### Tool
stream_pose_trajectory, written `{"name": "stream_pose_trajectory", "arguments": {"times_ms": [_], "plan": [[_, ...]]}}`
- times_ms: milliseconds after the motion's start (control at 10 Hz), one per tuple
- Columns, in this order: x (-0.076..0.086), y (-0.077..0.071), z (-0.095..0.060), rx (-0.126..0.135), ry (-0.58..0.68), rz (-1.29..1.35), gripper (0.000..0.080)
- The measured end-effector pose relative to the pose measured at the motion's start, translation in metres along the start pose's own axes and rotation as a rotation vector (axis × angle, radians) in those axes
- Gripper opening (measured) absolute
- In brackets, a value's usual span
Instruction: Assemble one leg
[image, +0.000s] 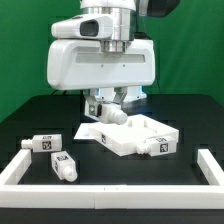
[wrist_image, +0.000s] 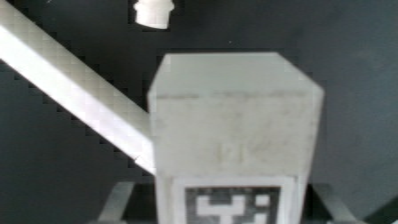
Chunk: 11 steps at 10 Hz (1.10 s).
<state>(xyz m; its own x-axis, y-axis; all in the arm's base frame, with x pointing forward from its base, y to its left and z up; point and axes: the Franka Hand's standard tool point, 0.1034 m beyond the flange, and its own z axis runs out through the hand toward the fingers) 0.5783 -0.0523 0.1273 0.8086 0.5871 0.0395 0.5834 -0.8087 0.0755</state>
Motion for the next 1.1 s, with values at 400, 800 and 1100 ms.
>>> {"name": "stream_pose_trajectory", "arguments": {"times_ms": [400, 800, 1100], "plan": [[-0.035, -0.012, 0.017, 0.049, -0.057, 0.067, 0.0284], [-0.036, -0.010, 0.019, 0.048, -0.046, 0.067, 0.0284], [-0.082, -0.017, 0.045, 0.110, -0.068, 0.125, 0.0284]]}}
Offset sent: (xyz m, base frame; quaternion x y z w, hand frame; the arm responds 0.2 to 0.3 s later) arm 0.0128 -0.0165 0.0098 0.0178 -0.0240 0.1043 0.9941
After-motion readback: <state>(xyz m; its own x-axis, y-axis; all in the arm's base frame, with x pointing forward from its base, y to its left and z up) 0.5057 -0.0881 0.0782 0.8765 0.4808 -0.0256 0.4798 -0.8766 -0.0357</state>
